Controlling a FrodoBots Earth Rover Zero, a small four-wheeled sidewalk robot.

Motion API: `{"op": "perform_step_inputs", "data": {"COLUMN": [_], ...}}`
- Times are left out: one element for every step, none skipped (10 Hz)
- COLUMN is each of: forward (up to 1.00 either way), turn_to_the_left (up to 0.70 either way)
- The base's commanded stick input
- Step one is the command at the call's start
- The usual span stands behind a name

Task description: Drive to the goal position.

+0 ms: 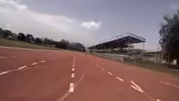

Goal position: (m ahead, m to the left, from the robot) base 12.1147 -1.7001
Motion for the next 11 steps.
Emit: {"op": "perform_step_inputs", "data": {"forward": [0.45, 0.45, 0.45, 0.45, 0.45, 0.45, 0.45, 0.45, 0.45, 0.45, 0.45], "turn_to_the_left": [0.0, 0.0, 0.0, 0.0, 0.0, 0.0, 0.0, 0.0, 0.0, 0.0, 0.0]}}
